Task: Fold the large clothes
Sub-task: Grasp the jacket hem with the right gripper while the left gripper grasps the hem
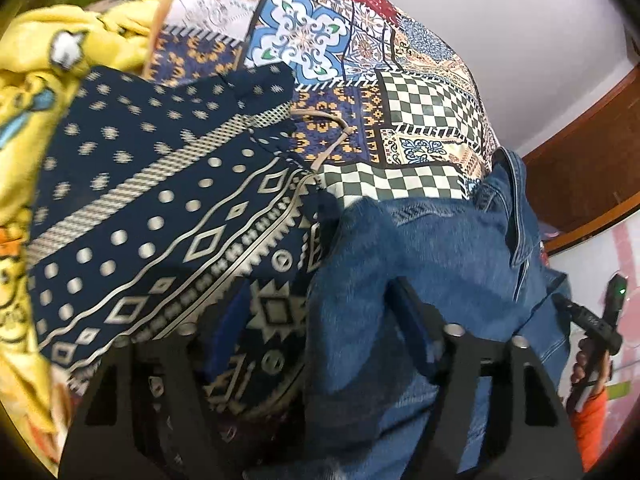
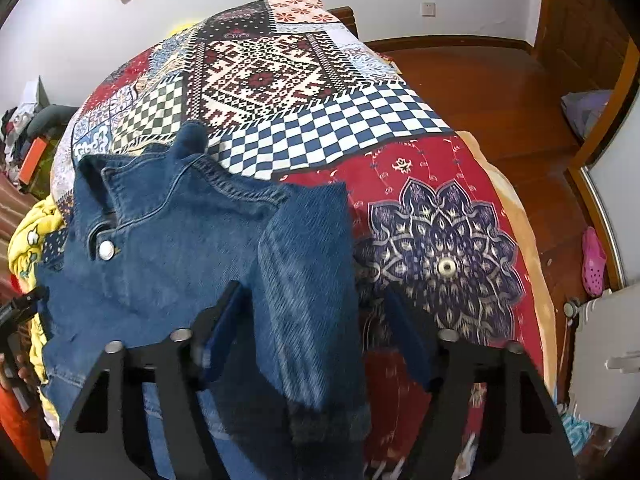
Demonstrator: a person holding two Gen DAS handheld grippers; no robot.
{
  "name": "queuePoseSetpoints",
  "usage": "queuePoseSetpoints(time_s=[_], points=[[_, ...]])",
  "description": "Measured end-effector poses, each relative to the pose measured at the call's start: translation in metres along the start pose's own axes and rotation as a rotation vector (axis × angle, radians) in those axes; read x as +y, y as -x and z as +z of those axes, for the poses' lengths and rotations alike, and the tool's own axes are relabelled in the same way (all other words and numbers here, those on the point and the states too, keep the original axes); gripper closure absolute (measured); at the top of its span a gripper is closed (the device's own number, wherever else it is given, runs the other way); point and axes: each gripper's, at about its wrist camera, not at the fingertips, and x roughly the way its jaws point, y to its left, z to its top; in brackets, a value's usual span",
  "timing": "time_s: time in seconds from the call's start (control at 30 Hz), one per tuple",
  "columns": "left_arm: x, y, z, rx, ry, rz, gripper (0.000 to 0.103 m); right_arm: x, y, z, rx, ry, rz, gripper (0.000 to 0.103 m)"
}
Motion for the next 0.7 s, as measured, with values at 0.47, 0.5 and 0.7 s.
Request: queuePoseSetpoints(time_s=[0.47,0.5,0.7], points=[[-0.047,0.054,0.012,-0.193,-0.172,0.095,0.094,0.019,0.040,0.015,-0.094,0.024,0.134,0.093],[-0.047,0.062,0.013,-0.206,-0.175,0.097,0.094,0.023,0.046,0.017,-0.106,0.032,0.141,0.094],[-0.054,0.067,0.036,-0.238,-0.201,0.179,0.094,0.050,0.053,0.037,-0.173,0.084,0.141,0.094]])
